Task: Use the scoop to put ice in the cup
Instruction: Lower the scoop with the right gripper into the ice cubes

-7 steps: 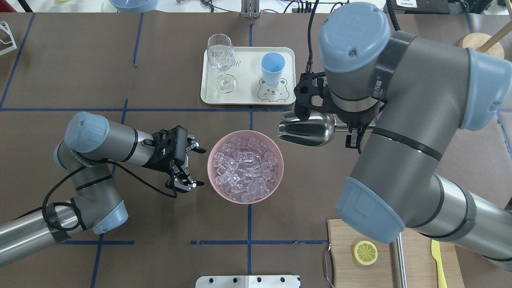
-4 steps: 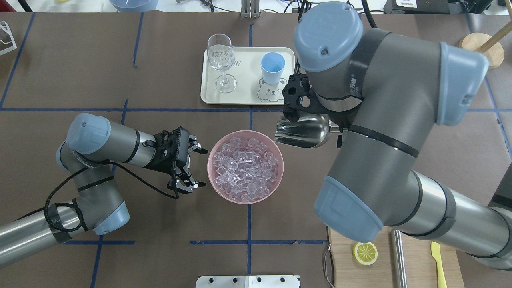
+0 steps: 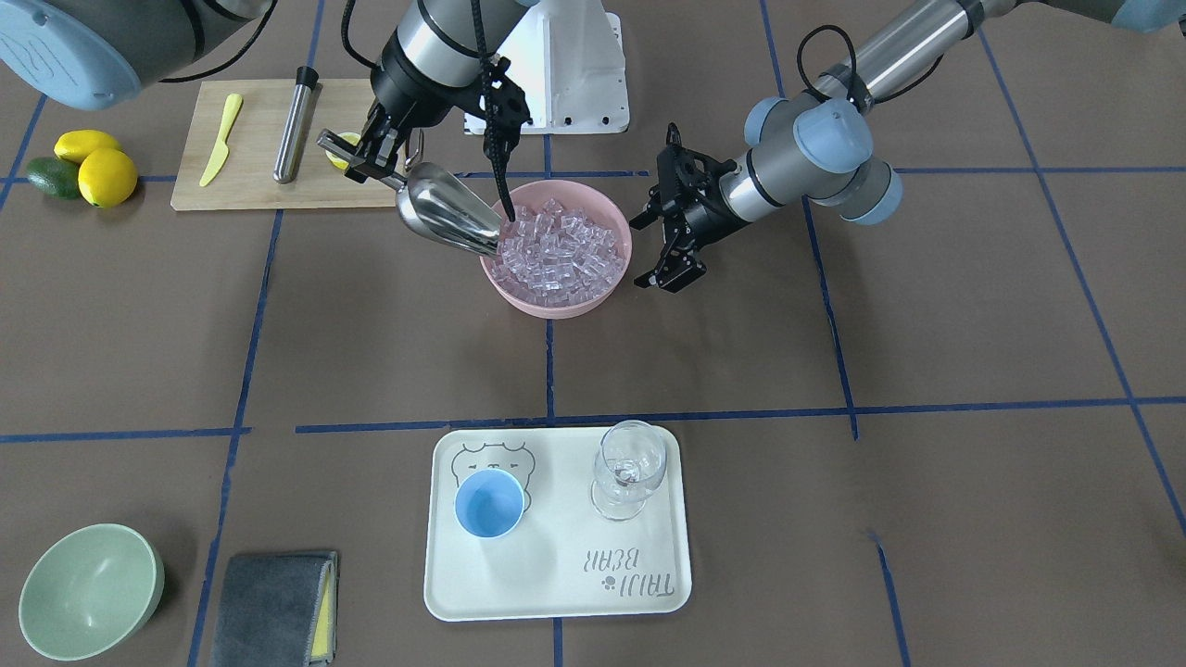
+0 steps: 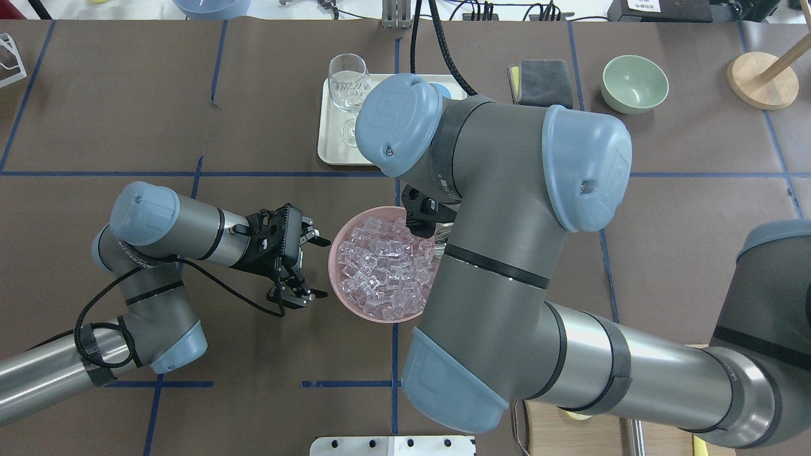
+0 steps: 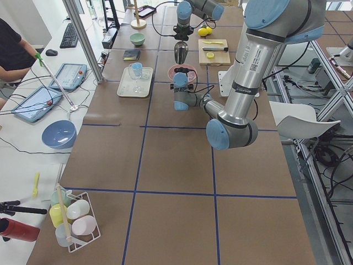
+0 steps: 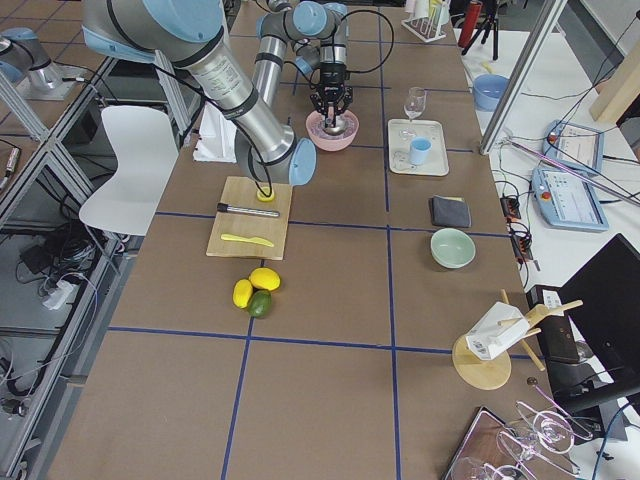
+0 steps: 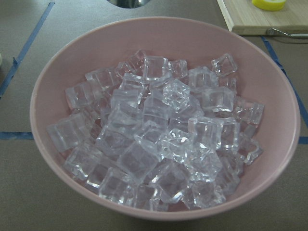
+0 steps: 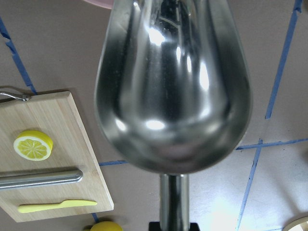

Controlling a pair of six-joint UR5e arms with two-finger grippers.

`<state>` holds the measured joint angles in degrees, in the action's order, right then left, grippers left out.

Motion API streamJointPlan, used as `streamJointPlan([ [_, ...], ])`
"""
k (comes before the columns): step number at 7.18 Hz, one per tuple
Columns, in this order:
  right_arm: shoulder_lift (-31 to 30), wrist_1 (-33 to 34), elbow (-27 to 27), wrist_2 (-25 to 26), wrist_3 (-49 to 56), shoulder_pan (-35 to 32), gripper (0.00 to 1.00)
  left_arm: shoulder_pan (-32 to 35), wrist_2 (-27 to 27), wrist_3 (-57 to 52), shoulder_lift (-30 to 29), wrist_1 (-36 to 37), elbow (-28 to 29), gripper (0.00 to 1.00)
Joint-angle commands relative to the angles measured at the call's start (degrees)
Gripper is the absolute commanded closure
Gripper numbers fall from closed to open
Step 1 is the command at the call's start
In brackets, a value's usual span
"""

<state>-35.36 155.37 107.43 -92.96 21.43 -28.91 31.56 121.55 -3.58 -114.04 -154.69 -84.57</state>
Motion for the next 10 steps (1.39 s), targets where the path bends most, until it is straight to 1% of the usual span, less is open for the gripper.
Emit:
streamJointPlan([
  [1,2.12,2.37,-3.34,0.93,0.02,0.34,1.0,-0.09,0.0,0.07,-0.3,0.0,0.28,0.0],
  [2,5.1,3.96,-7.28,2.33,0.02,1.48,1.0,-0.09,0.0,0.15,-0.56,0.0,0.28,0.0],
  [4,8.37,4.15,-13.27,2.61,0.1,2.54,1.0,-0.09,0.0,0.15,-0.74,0.0,0.46,0.0],
  [6,9.61,4.15,-17.41,6.37,0.1,3.85,1.0,-0.09,0.0,0.33,-0.92,0.0,0.46,0.0],
  [10,9.88,3.8,-18.13,6.83,0.1,6.23,1.0,-0.09,0.0,0.42,-1.53,0.0,0.46,0.0],
])
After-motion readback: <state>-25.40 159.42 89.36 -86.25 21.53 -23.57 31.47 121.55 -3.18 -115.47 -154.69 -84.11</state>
